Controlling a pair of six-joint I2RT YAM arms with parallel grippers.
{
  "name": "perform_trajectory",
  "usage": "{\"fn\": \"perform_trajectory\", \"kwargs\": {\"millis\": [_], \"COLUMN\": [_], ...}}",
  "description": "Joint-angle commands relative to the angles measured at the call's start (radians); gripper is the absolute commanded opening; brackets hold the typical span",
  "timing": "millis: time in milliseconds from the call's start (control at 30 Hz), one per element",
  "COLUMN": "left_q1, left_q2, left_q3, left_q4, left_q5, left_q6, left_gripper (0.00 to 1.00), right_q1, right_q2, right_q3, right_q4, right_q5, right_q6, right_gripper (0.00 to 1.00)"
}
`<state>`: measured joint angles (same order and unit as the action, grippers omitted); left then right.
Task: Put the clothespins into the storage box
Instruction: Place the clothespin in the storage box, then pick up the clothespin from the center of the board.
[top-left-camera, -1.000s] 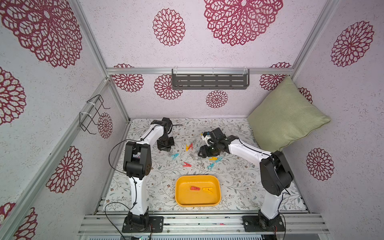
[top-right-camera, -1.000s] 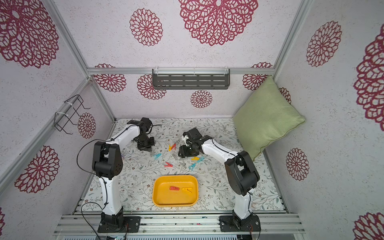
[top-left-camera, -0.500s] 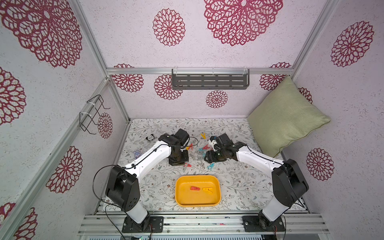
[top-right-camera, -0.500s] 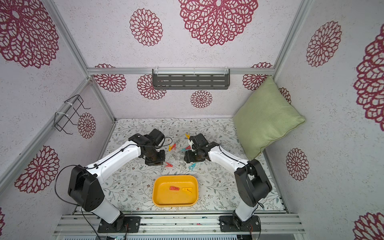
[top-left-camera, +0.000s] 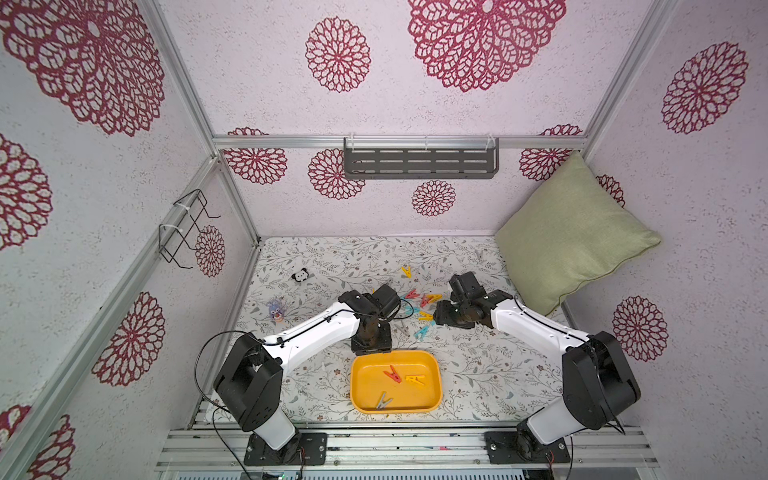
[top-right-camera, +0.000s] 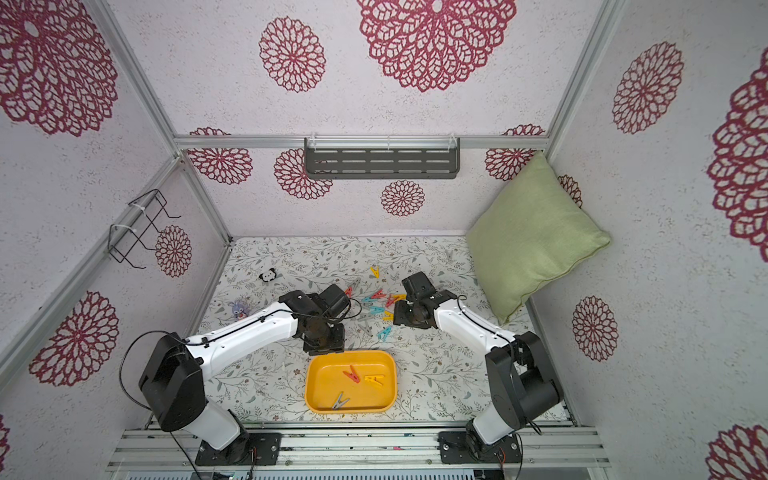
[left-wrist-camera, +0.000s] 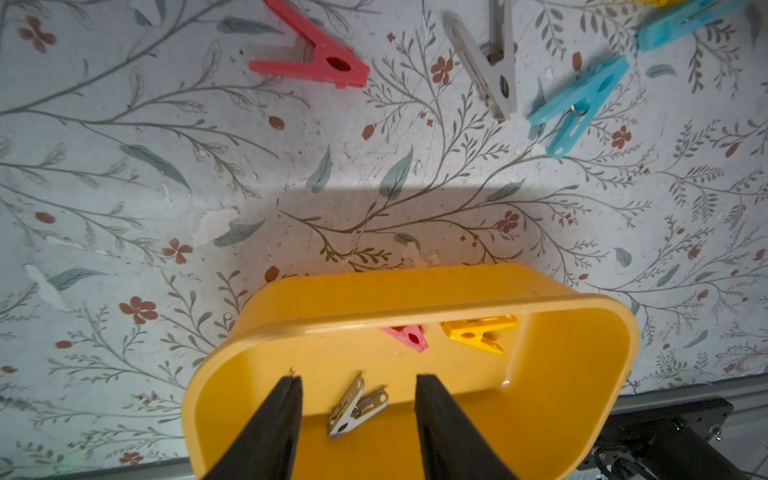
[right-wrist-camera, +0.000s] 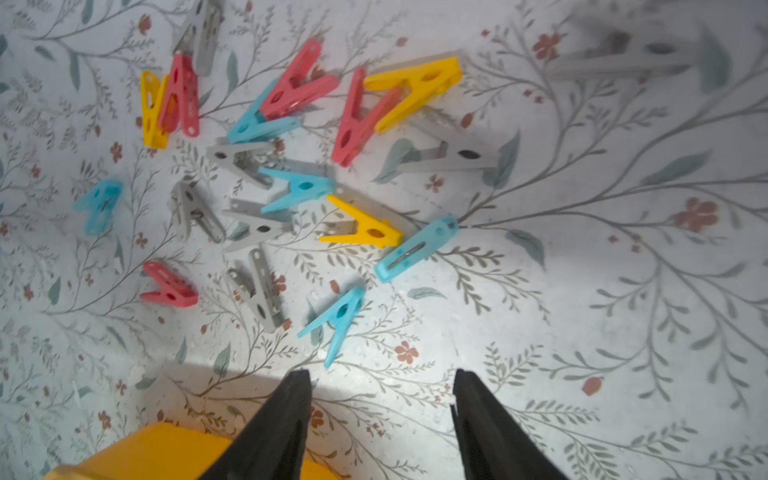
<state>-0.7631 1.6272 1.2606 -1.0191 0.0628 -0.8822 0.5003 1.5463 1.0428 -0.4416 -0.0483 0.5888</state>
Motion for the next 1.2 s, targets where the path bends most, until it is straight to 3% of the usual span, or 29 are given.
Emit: {"fn": "perform_trajectory", "kwargs": {"millis": [0,433,733,1167], "left_q1": [0.010,0.158,0.244,0.268], "left_q2": [-0.008,0.038,0.049,0.071], "left_q3": [0.056,0.164,0.178,0.183], "left_q4": [-0.005,-0.022,-0.015,-0.010], "left_q5": [-0.039,0.014,0.051,0.069], "left_q6": [0.030,0.120,0.151,0.156], "left_gripper": [0.52,0.52,0.52,0.52], "right_q1": [-0.031,-0.061,-0.071,-0.074], "right_q2": [0.021,0.210,0.296,0.303], "right_q3": [0.013,0.086,0.145,0.124], "right_q4": [-0.001,0.066,0.081,0.083], "right_q5": [0.047,-0.012,-0.031,-0.046], "right_q6": [0.088,0.159,0.170,0.164], "right_gripper": [0.62,0.61,0.54,0.28]}}
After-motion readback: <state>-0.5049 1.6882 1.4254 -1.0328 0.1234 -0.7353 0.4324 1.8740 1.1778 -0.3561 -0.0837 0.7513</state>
